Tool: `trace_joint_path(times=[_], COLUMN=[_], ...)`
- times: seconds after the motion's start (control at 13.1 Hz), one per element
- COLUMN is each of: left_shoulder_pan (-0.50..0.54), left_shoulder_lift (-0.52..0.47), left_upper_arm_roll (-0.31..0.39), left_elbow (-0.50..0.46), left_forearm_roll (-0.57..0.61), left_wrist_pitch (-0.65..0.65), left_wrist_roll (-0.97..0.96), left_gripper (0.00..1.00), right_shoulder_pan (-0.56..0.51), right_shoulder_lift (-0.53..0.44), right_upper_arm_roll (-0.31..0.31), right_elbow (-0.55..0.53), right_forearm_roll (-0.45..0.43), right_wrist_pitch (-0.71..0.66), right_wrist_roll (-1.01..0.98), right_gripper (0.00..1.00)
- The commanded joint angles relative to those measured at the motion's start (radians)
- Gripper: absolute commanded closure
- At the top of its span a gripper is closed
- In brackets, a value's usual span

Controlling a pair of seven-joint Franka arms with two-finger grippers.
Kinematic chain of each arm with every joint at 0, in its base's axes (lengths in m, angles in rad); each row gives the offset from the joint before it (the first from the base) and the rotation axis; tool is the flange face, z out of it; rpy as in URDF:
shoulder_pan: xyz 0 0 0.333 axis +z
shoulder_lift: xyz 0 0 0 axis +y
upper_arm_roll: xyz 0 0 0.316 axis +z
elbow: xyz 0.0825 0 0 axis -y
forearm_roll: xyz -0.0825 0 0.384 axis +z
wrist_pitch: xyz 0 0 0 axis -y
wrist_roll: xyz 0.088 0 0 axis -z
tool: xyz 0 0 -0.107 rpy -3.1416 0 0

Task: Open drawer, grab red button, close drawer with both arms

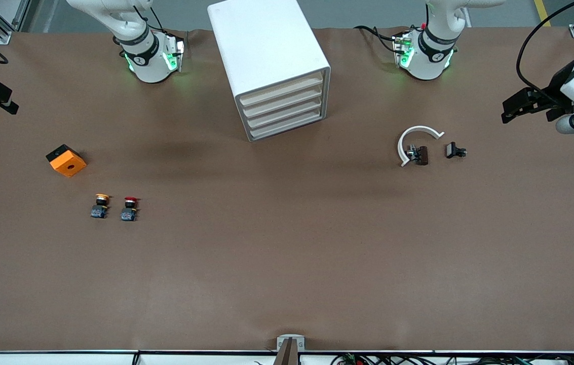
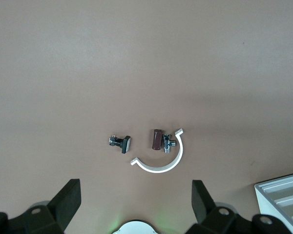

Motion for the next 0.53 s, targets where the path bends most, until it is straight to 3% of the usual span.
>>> trace_joint_path(times=[0.0,0.46], left_shoulder_pan=[0.006,0.015], left_shoulder_lift=[0.010,0.010], left_upper_arm_roll=[-0.007,-0.007], left_elbow=[0.028,0.028], left_forearm_roll=[-0.012,-0.013], left_wrist_pitch=[-0.023,-0.023], left_wrist_roll=[-0.002,0.005], left_gripper=[0.00,0.00], right_shoulder_pan=[-0.010,-0.009], right_shoulder_lift=[-0.029,-0.029], right_upper_arm_roll=[0.012,0.012], right_elbow=[-0.029,-0.029], right_forearm_roll=[-0.009,-0.009], right_wrist_pitch=[0.019,0.018], right_wrist_roll=[0.009,0.009], right_gripper=[0.00,0.00])
